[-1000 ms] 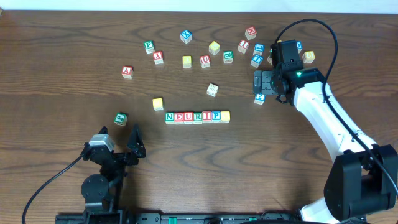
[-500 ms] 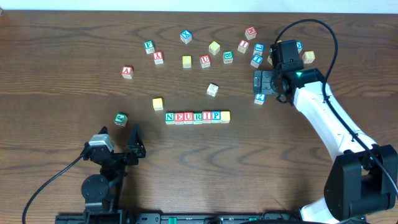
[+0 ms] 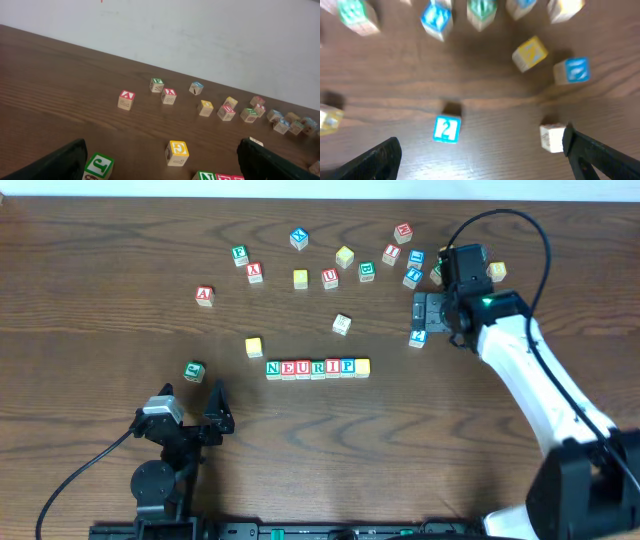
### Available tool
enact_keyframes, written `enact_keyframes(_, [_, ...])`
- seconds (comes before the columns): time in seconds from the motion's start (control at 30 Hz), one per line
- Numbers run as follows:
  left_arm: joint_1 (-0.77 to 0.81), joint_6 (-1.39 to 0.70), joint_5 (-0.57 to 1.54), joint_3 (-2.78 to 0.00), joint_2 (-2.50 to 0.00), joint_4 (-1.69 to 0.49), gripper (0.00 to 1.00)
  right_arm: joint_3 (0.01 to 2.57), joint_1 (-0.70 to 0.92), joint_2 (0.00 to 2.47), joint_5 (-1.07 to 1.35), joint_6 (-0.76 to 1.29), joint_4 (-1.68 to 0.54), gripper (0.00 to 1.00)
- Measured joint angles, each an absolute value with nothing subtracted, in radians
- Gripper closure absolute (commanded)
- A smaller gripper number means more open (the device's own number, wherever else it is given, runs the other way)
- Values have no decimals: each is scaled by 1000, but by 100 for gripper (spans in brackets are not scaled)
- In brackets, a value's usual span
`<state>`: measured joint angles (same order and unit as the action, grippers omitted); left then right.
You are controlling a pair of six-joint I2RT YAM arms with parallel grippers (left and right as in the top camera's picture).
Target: Spell out NEURIPS
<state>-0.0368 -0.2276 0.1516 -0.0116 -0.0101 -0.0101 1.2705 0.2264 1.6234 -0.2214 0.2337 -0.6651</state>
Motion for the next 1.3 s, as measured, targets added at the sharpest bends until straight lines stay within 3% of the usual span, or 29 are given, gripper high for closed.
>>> enact_keyframes(0.3, [-38, -228, 152, -14, -10, -12, 6, 907, 226, 1238, -240, 229, -134, 1])
enact_keyframes(0.5, [-38, -228, 152, -15, -10, -14, 6, 559, 226, 994, -218, 162, 49, 1])
enact_keyframes(0.9, [-38, -228, 152, -15, -10, -15, 6, 272, 226, 621, -96, -56, 98, 1])
enact_keyframes(1.3, [-38, -228, 152, -15, -10, -15, 6, 25, 224, 331, -70, -97, 75, 1])
